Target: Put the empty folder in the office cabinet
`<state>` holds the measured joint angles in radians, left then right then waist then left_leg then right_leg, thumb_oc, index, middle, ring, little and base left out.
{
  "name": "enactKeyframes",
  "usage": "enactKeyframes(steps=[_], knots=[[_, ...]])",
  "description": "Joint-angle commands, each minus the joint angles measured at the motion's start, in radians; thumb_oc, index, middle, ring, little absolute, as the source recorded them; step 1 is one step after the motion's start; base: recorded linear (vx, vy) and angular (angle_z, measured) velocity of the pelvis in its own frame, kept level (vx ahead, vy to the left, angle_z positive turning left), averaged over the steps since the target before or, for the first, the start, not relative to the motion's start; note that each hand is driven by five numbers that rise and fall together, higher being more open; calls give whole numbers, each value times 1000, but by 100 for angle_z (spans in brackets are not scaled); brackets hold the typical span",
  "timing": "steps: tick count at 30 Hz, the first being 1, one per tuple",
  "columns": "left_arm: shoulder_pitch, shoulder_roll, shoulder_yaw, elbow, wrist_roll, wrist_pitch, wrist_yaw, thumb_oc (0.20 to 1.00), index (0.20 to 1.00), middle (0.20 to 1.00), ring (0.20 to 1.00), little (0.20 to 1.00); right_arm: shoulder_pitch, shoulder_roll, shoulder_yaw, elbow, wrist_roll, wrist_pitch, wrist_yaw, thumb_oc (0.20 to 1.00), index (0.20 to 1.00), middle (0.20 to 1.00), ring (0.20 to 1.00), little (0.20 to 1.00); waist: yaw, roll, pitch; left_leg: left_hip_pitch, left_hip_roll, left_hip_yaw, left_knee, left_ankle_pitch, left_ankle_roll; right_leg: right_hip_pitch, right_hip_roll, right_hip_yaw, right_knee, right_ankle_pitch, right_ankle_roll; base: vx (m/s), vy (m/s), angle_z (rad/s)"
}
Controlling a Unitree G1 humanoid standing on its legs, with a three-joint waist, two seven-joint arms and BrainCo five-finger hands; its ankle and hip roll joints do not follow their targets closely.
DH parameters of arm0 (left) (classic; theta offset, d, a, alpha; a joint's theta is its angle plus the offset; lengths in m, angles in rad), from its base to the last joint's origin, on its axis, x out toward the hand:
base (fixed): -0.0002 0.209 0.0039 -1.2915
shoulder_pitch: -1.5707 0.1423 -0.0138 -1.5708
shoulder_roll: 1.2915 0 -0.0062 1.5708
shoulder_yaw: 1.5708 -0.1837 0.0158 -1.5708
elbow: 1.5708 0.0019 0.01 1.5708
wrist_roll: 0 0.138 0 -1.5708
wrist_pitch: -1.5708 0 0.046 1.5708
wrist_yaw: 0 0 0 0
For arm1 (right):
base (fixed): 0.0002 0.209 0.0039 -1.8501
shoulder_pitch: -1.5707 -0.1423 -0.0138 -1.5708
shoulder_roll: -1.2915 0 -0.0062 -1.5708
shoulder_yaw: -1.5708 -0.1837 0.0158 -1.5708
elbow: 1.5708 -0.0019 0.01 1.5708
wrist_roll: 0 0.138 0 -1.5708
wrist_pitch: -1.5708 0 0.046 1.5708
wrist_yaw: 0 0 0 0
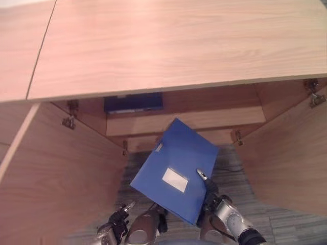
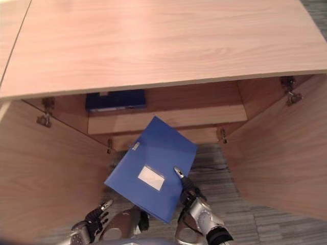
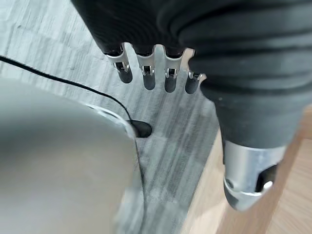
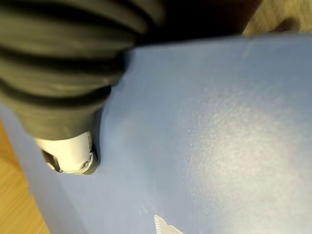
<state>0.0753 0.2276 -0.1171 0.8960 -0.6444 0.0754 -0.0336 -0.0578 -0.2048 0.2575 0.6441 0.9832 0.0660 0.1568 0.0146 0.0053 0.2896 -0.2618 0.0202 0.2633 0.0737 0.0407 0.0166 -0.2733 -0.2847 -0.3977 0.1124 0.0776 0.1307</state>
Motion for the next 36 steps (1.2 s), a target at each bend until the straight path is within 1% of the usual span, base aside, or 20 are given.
enactKeyframes(steps=[1, 3, 5, 7, 10, 11, 12, 13, 14, 15, 16, 19, 24, 25, 26, 27, 31, 32, 33, 36], knots=[[-7, -12, -17, 55, 27, -10, -2, 1000, 1000, 1000, 1000, 1000, -60, -5, -12, -51, 74, -76, 24, 200, 200, 200, 200, 200, -6, 7, -4, -52, 39, -52, 91, -93, -32, 2, -44, -13, 67, 9, 39, -43, -190, -1], [-13, -19, -12, 70, 15, -13, 4, 1000, 1000, 1000, 1000, 1000, -81, -2, -33, -68, 89, -91, 15, 200, 200, 200, 200, 200, -4, 12, 2, -92, 49, -65, 112, -92, -36, -31, -44, -17, 102, -14, 31, -24, -145, 14], [-8, -17, -12, 55, -2, -18, 9, 1000, 1000, 1000, 1000, 1000, -125, -4, -48, -114, 116, -134, -3, 200, 200, 200, 200, 200, 1, 24, 12, -162, 65, -91, 171, -100, -35, -88, -48, -13, 181, -61, 9, -39, -155, 8], [-6, -14, -12, 47, -12, -22, 15, 1000, 1000, 1000, 1000, 1000, -152, -5, -63, -146, 128, -165, -21, 200, 200, 200, 200, 200, 3, 31, 15, -214, 77, -107, 229, -117, -33, -133, -57, -7, 252, -98, -7, -30, -113, 20], [-4, -13, -4, 51, -27, -21, 29, 1000, 1000, 1000, 1000, 1000, -199, -17, -85, -208, 121, -211, -59, 200, 200, 200, 200, 200, 7, 54, 1, -340, 99, -135, 369, -162, -32, -257, -76, 10, 432, -195, -42, -6, -107, 35], [-2, -11, 0, 50, -30, -24, 33, 1000, 1000, 1000, 1000, 1000, -209, -26, -85, -223, 117, -224, -66, 200, 200, 200, 200, 200, 9, 57, 0, -357, 101, -140, 389, -169, -32, -275, -79, 13, 457, -209, -48, -2, -59, 28], [-3, -11, 0, 50, -30, -24, 33, 1000, 1000, 1000, 1000, 1000, -209, -27, -85, -224, 116, -224, -67, 200, 200, 200, 200, 200, 9, 57, -2, -361, 101, -140, 392, -171, -32, -280, -80, 14, 461, -211, -48, -16, -65, 12], [5, -6, 5, 34, -35, -26, 39, 1000, 1000, 1000, 1000, 1000, -228, -43, -94, -279, 94, -239, -80, 200, 200, 200, 200, 200, 11, 60, -3, -401, 106, -150, 442, -185, -33, -317, -88, 18, 521, -238, -57, -9, -42, 9], [5, -6, 5, 33, -35, -25, 39, 1000, 1000, 1000, 1000, 1000, -227, -43, -94, -281, 93, -238, -81, 200, 200, 200, 200, 200, 11, 60, -7, -408, 106, -151, 447, -188, -33, -324, -89, 19, 527, -241, -57, -24, -89, 12], [14, 0, 16, 16, -41, -30, 44, 1000, 1000, 1000, 1000, 1000, -238, -57, -111, -356, 84, -260, -79, 200, 200, 200, 200, 200, 14, 63, -8, -449, 109, -159, 492, -202, -32, -367, -95, 26, 586, -276, -67, -9, -49, 12], [14, 0, 16, 16, -41, -30, 44, 1000, 1000, 1000, 1000, 1000, -237, -57, -111, -358, 84, -260, -81, 200, 200, 200, 200, 200, 14, 62, -11, -454, 109, -159, 497, -205, -33, -372, -96, 27, 591, -279, -67, -20, -70, 16], [13, 4, 42, 31, -30, -31, 56, 1000, 1000, 1000, 1000, 1000, -254, -91, -146, -463, 33, -300, -98, 200, 200, 200, 200, 200, 15, 62, -19, -536, 116, -176, 582, -231, -34, -449, -113, 49, 683, -335, -94, -17, -61, 11], [4, -3, 61, 73, -30, -25, 64, 1000, 1000, 1000, 1000, 1000, -298, -123, -178, -490, -10, -312, -140, 200, 200, 200, 200, 200, 21, 58, -38, -617, 125, -188, 664, -255, -33, -524, -130, 69, 767, -381, -110, -4, -14, 3], [2, -4, 63, 79, -31, -25, 70, 1000, 1000, 1000, 1000, 1000, -311, -123, -188, -488, -16, -320, -161, 200, 200, 200, 200, 200, 23, 57, -40, -628, 125, -192, 674, -258, -34, -536, -131, 74, 779, -389, -112, -13, -29, 4], [-10, 1, 63, 93, -25, -26, 98, 1000, 1000, 1000, 1000, 1000, -377, -128, -208, -453, -35, -344, -235, 200, 200, 200, 200, 200, 29, 54, -45, -642, 124, -197, 686, -263, -32, -555, -133, 86, 795, -393, -115, -22, -38, 2], [-7, 8, 62, 88, -15, -27, 106, 1000, 1000, 1000, 1000, 1000, -396, -139, -223, -446, -61, -336, -266, 200, 200, 200, 200, 200, 32, 54, -46, -649, 122, -199, 692, -265, -30, -562, -135, 89, 803, -400, -118, -27, -38, 1], [-2, 39, 59, 110, -39, -21, 129, 1000, 1000, 1000, 1000, 1000, -628, -228, -275, -300, -64, -348, -404, 200, 200, 200, 200, 200, 56, 47, -62, -686, 116, -209, 718, -272, -31, -599, -136, 103, 834, -428, -133, -15, -14, 0], [-6, 37, 60, 110, -39, -21, 130, 1000, 1000, 1000, 1000, 1000, -639, -232, -273, -289, -60, -350, -401, 200, 200, 200, 200, 200, 55, 48, -60, -688, 117, -209, 719, -272, -32, -601, -136, 104, 836, -428, -133, -17, -13, 4], [-10, 54, 54, 126, -57, -23, 145, 1000, 1000, 1000, 1000, 1000, -806, -297, -274, -156, -41, -343, -450, 200, 200, 200, 200, 200, 73, 43, -67, -702, 118, -212, 734, -277, -34, -618, -134, 116, 852, -437, -138, -18, -13, 6], [-21, 76, 43, 156, -60, -19, 153, 1000, 1000, 1000, 1000, 1000, -946, -348, -252, -18, 3, -330, -482, 200, 200, 200, 200, 200, 87, 32, -73, -717, 117, -220, 758, -284, -37, -625, -136, 121, 871, -449, -143, -11, -16, 5]])
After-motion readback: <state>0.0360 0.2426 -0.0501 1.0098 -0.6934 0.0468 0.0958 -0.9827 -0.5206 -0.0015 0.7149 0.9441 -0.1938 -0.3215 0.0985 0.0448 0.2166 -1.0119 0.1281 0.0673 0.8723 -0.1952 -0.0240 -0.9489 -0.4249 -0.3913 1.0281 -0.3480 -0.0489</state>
